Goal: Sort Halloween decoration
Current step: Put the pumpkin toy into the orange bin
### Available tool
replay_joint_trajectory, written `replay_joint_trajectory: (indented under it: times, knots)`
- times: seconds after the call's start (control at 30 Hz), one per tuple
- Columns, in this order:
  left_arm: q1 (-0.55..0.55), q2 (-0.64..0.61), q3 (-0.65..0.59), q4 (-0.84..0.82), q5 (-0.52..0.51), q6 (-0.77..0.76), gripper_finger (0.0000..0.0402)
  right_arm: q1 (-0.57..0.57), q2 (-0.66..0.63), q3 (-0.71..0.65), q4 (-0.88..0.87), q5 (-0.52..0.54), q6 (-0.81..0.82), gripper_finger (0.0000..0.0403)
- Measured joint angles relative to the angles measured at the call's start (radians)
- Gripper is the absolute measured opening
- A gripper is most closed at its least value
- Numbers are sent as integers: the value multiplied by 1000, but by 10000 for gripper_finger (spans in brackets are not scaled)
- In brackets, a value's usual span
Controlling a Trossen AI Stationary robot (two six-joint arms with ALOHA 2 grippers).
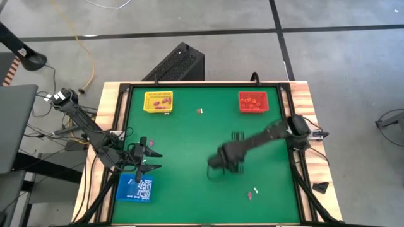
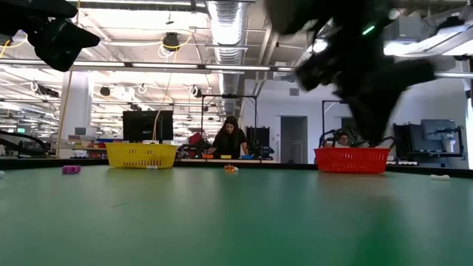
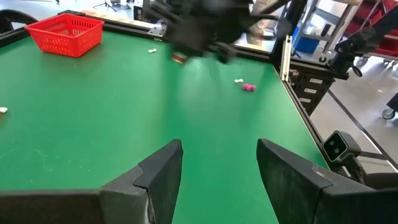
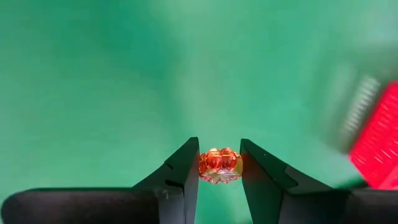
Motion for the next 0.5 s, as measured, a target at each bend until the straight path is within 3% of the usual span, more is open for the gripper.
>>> replay_joint_trajectory:
  times: [0.23, 0.5]
  knots:
    - [0, 0, 0, -21, 0, -9, 197, -346, -1, 3, -92, 3, -175, 128]
    - [0, 0, 0, -29, 0, -50, 197, -661, -1, 54, -169, 48, -190, 128]
